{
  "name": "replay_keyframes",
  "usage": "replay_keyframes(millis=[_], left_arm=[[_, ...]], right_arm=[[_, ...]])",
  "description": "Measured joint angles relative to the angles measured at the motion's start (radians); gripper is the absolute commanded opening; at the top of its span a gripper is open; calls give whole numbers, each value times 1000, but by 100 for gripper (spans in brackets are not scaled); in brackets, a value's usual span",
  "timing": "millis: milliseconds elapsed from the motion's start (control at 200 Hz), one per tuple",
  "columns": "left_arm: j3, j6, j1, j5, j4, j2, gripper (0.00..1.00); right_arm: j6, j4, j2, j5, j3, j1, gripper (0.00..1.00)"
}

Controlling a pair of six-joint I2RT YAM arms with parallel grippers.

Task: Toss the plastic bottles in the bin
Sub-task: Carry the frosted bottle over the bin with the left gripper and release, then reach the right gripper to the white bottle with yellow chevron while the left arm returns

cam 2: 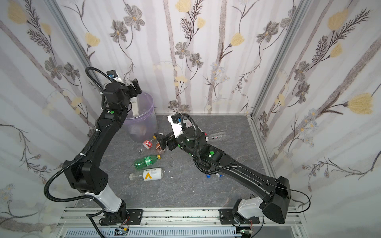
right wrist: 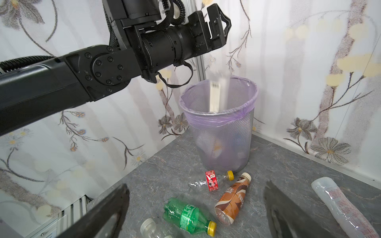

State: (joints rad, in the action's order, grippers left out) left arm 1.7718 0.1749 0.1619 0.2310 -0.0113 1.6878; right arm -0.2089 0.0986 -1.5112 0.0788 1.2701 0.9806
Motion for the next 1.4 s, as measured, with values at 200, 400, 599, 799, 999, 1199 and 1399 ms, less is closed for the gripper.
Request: replay_keyframes(millis=[200, 400, 599, 799, 999, 1199, 1399], left_arm=[[8, 109, 44, -74, 36, -171, 100], [-117, 215, 61, -138, 0, -307, 100], [-309, 344, 74, -233, 26, -370, 100], [-453, 445, 85, -336, 38, -407, 100], [-623, 512, 84, -400, 27, -496, 100], [-813, 585, 83, -462, 35, -587, 100], [-993, 658, 73, -497, 35, -706, 100]], right_arm=[[0, 2, -1, 10, -35, 0, 100], [-10, 20, -17, 10, -56, -2, 100], [-19, 39, -18, 26, -76, -8, 100], [-48, 28, -14, 71, -112, -40, 100], [-108, -4, -31, 119, -150, -79, 100], [-150, -53, -67, 128, -173, -76, 100], [-164, -57, -129, 83, -248, -44, 100]])
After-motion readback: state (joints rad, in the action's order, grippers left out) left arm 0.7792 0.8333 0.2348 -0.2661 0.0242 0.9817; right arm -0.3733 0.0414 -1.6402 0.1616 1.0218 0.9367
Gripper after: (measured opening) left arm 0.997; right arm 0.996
